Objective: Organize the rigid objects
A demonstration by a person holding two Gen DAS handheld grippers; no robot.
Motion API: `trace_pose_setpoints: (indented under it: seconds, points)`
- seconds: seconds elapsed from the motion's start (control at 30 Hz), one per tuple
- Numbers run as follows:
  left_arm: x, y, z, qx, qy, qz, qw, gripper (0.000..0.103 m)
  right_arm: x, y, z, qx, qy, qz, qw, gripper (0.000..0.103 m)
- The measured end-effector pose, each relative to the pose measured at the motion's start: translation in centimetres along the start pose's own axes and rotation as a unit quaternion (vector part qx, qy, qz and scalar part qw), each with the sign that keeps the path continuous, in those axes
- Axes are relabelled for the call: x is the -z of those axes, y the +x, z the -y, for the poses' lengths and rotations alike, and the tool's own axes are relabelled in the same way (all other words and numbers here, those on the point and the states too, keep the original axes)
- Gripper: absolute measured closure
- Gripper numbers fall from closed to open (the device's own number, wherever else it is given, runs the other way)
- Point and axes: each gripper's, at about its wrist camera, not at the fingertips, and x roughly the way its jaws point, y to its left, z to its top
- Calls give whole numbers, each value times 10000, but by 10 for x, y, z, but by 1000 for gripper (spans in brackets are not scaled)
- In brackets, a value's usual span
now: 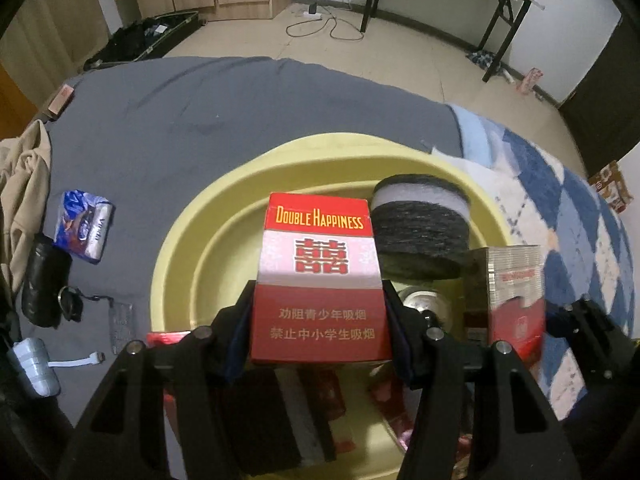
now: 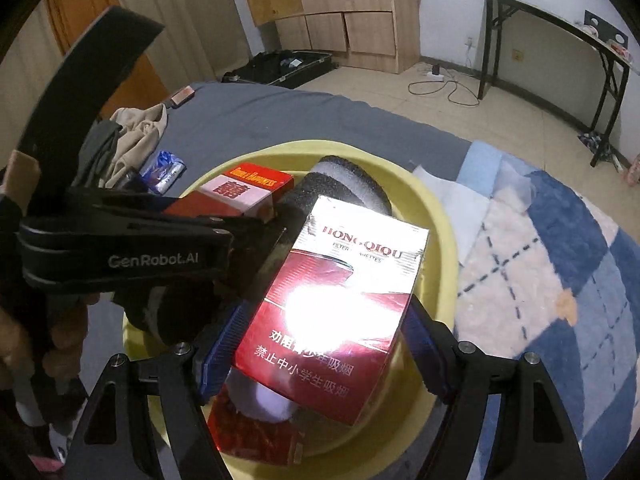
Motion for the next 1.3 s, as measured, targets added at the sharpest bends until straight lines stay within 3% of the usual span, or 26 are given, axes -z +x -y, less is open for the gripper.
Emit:
trace_pose_setpoints:
  seconds: [0.1,0.13,0.2,0.23,0.4,0.53,0.67,0.77,0.87,1.1,1.3]
  points:
    - [1,-11,-4,117,-74,99,9999,36,2,-4,-4,-11,-46,-40,10000,24]
    - [1,-17,-5,164,-83,186,9997,25,3,-8,-6,-10,-102,-7,9999,21]
    - [5,-36,-7,201,-104,478,9986,5,6,-19,-5,-2,-147,120,9998,3]
    - [9,-50,-9,192,-162,703,9972,0,8,-27,-5,-1,-129,214,9997,0]
    - [42,-91,-15,550,-181,1111,9921,0,37,-75,6,-54,193,795,9966,0]
    - [106,-105,-11,728,39,1446,9868,0,88,-101,5,159,129,1138,9933,0]
    - [179,-102,-8,396,16,1729,9841,0,151,-98,-7,307,-260,976,9944,0]
    - [216,-77,1,7,12,1678,9858,0,176,-76,-13,274,-308,675,9969,0]
    - [227,-41,3,-142,-211,1292,9913,0,177,-53,-16,405,-264,472,9977,0]
    - [215,-9,3,-404,-552,1400,9878,0,159,-9,-22,575,-660,335,9956,0]
    - [200,1,8,-613,-567,1371,9870,0,152,4,-21,591,-541,433,9958,0]
